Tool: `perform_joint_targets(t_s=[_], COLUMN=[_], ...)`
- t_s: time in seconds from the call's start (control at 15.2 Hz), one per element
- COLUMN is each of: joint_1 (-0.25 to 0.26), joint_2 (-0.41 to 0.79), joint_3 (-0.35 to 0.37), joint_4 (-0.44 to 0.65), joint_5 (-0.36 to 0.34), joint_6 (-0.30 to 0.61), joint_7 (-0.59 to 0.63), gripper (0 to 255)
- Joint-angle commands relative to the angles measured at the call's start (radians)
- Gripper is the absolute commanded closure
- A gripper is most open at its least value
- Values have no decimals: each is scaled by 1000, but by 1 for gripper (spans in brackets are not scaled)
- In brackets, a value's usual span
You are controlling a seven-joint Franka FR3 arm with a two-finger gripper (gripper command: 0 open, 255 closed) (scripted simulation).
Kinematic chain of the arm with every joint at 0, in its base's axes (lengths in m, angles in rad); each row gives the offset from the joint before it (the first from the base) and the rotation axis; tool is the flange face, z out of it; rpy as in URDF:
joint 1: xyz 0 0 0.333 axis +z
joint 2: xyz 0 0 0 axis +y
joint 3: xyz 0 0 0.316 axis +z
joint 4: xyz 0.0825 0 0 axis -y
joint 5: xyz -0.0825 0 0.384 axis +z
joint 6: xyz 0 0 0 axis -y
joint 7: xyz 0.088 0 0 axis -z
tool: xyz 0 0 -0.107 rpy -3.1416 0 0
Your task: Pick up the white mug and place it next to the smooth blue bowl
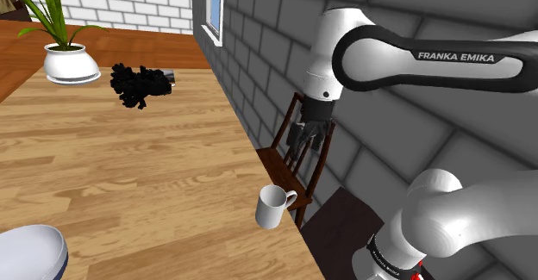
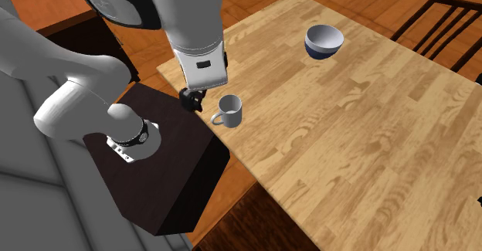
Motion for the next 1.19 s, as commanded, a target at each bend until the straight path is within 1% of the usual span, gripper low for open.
perform_joint_targets(t_s=[0.0, 0.33, 0.66, 0.73, 1.12], joint_1=[9, 19, 13, 13, 16], joint_2=[44, 186, 369, 385, 420], joint_3=[51, 169, 284, 292, 310], joint_4=[-10, -10, 23, 27, -29], joint_5=[19, 43, 26, 22, 26], joint_6=[50, 174, 299, 308, 399], joint_7=[51, 170, 305, 317, 321], gripper=[0, 0, 0, 0, 0])
